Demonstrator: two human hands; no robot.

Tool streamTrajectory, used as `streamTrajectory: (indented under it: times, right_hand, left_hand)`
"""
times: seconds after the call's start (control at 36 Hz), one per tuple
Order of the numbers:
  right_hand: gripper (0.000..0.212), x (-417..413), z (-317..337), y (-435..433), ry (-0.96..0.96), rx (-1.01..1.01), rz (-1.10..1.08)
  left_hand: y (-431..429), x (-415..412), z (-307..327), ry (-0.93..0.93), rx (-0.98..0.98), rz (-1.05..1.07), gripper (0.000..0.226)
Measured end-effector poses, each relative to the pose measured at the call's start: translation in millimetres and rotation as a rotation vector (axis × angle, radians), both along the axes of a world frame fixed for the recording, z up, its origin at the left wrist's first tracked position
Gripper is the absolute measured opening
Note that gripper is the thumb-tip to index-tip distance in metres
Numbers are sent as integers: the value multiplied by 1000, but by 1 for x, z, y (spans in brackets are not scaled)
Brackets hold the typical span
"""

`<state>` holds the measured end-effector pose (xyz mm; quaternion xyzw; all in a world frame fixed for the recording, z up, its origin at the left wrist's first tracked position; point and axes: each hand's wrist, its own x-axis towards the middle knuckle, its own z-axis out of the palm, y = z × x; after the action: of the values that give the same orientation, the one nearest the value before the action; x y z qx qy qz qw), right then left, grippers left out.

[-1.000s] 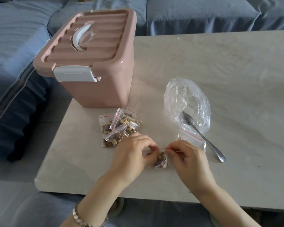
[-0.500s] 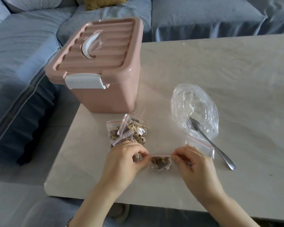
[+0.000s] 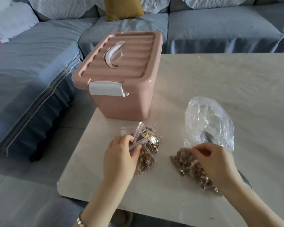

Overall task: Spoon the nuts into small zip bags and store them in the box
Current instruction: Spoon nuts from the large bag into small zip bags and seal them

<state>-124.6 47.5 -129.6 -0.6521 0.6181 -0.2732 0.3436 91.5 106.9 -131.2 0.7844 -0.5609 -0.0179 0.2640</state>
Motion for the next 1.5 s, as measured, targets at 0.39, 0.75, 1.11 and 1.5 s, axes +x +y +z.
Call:
streamTrajectory:
  times: [0.39, 0.75, 1.11, 1.5]
  right_hand:
    - [34, 15, 7, 27, -26, -373, 215]
    - [30, 12, -19, 35, -244, -169, 247]
    - [21, -5, -21, 33, -244, 23, 211]
    - [31, -2, -16, 38, -246, -47, 150]
  left_hand:
    - [12, -14, 3, 350, 10, -136, 5]
    - [18, -56, -2, 705, 112, -354, 18]
    - [13, -64, 1, 1031, 185, -212, 17]
    - [15, -68, -5, 1086, 136, -198, 13]
